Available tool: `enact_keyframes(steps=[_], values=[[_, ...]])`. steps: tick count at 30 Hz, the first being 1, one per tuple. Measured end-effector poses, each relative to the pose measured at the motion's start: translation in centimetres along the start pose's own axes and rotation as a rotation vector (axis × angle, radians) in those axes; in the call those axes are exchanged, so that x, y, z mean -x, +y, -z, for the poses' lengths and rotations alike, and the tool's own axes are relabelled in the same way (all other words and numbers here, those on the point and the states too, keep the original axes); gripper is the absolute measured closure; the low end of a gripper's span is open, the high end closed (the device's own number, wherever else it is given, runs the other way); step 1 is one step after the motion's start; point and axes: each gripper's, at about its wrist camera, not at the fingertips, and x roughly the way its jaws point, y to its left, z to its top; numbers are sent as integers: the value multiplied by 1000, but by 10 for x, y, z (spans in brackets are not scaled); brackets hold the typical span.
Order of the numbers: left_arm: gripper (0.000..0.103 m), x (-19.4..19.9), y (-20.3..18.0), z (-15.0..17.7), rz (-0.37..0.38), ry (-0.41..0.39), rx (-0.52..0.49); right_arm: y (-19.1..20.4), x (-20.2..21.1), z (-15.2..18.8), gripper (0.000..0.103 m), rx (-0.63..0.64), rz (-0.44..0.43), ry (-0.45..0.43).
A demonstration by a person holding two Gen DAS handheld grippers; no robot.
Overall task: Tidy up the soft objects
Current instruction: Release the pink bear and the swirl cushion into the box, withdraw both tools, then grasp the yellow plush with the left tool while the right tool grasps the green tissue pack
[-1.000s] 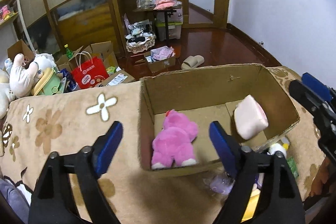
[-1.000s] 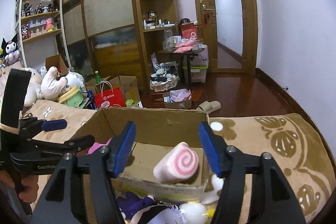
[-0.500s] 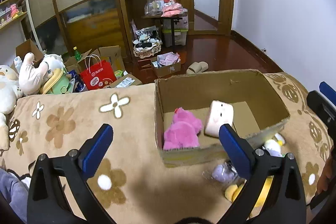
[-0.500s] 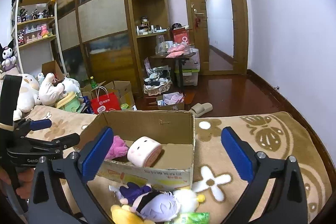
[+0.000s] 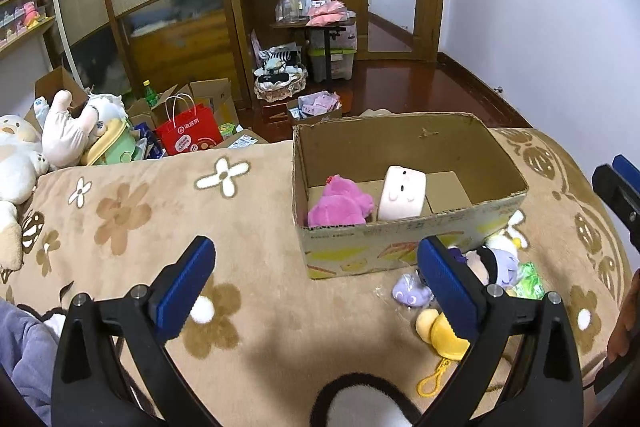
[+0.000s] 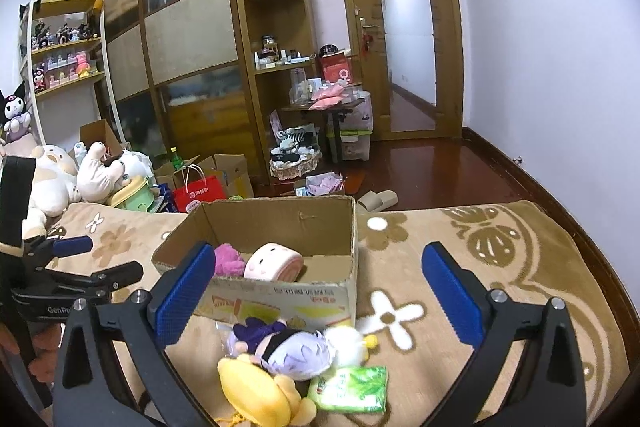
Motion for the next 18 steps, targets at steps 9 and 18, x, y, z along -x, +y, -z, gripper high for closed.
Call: enact_keyframes(steps=[9,18], values=[[3,7,-13,10,32,20,-7,-8,11,12,0,7,12,18],[3,-2,-37,18,72,26,-21,-24,8,22,0,-14,23,64]])
